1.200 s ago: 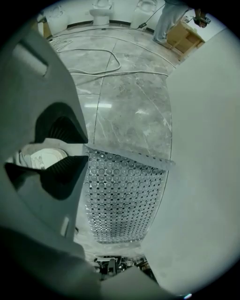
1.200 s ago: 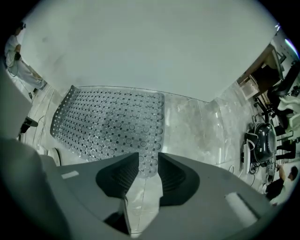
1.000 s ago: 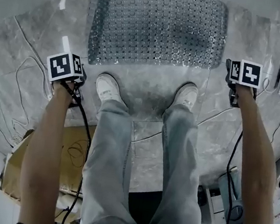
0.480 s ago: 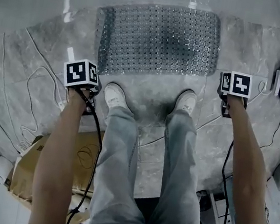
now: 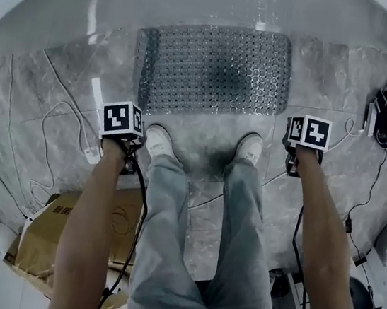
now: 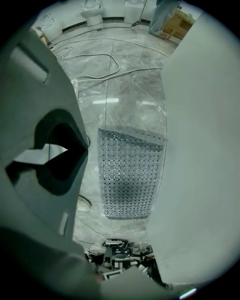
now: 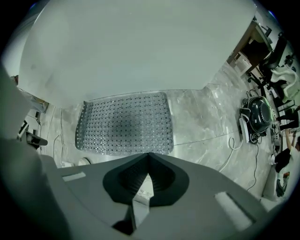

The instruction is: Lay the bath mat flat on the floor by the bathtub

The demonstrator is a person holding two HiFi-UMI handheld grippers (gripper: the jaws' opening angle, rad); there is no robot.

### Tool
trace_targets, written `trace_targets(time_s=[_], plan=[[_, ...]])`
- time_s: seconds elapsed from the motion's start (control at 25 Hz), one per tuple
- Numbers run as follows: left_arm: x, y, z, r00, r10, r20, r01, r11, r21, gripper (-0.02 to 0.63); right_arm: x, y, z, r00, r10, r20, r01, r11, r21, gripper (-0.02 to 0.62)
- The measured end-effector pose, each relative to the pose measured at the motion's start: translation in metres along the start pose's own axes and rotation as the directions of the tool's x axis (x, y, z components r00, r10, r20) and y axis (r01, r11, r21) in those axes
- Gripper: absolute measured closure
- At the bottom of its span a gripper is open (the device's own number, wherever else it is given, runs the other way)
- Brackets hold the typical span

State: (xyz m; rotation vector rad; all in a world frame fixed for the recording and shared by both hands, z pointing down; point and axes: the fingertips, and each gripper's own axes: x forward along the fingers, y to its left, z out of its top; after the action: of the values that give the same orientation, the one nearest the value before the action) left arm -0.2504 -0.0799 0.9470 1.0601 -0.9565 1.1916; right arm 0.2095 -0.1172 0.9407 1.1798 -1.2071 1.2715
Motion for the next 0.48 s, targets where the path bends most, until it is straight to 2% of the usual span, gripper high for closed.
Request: trace_targets(time_s=[0.28, 0.48], plan=[[-0.018, -0.018, -0.014, 0.999, -0.03, 0.015, 0.03, 0.998, -0.056, 0.601, -0.016, 0.021, -0.01, 0.999, 0.038, -0.001, -0.038, 0.999, 0.009, 0.589], [-0.035, -0.034, -0.023, 1.0, -0.024, 0.01, 0.024, 1.0, -0.019, 0.601, -0.035, 0.031, -0.022, 0.998, 0.061, -0.014, -0.061, 0.998, 0.016, 0.589]])
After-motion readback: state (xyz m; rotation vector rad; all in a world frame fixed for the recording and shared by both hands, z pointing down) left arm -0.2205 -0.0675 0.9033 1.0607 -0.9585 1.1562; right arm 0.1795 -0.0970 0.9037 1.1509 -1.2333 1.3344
